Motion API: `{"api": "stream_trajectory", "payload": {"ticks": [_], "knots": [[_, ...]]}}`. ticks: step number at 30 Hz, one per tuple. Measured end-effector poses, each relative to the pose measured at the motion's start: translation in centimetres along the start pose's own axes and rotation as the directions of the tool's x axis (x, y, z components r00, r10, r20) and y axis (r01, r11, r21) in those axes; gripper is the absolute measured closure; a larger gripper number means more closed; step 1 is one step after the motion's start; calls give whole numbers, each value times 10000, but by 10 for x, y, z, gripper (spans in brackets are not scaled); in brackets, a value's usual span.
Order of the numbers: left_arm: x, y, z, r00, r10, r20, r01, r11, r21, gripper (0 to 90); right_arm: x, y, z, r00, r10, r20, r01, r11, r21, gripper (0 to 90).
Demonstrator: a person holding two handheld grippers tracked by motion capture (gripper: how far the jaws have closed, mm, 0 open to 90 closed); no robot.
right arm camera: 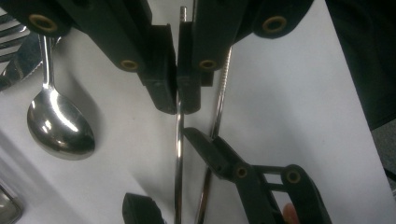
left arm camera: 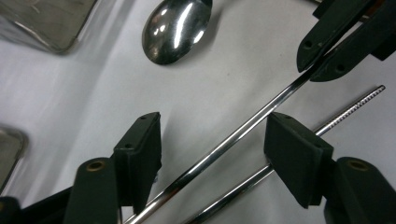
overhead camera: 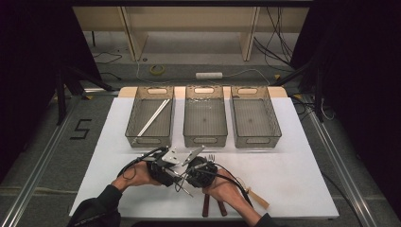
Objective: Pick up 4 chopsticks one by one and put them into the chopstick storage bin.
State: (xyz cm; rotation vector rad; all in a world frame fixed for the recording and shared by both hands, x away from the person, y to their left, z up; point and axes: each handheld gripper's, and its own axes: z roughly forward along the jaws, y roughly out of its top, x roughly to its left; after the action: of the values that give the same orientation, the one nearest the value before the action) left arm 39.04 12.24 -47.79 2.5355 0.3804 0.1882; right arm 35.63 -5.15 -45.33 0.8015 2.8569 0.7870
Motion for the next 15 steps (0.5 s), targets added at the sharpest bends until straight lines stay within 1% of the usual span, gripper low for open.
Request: {"api": "stream_trajectory", "payload": {"ticks": [2, 6, 9, 11, 15], "knots": [[0, 1, 1, 10000, -10, 78, 10, 10000, -9, 384, 0, 1, -1, 10000, -42, -1, 42, 10000, -4, 875], [0, 2, 0, 9996, 219, 191, -220, 9998, 33, 427, 1, 2, -4, 9999, -113, -64, 113, 9999, 2, 875], [-1, 4, 1, 9989, 401, 259, -402, 9992, 33, 475, 1, 3, -7, 9997, -202, -96, 202, 9998, -5, 875], [-1, 5, 0, 9977, 615, 294, -616, 9981, 44, 517, 1, 4, -8, 9996, -231, -165, 232, 9997, 22, 874], [-3, 8, 0, 9943, 1018, 312, -1019, 9948, 5, 601, -1, 4, -9, 9994, -310, -140, 310, 9995, -6, 873]]}}
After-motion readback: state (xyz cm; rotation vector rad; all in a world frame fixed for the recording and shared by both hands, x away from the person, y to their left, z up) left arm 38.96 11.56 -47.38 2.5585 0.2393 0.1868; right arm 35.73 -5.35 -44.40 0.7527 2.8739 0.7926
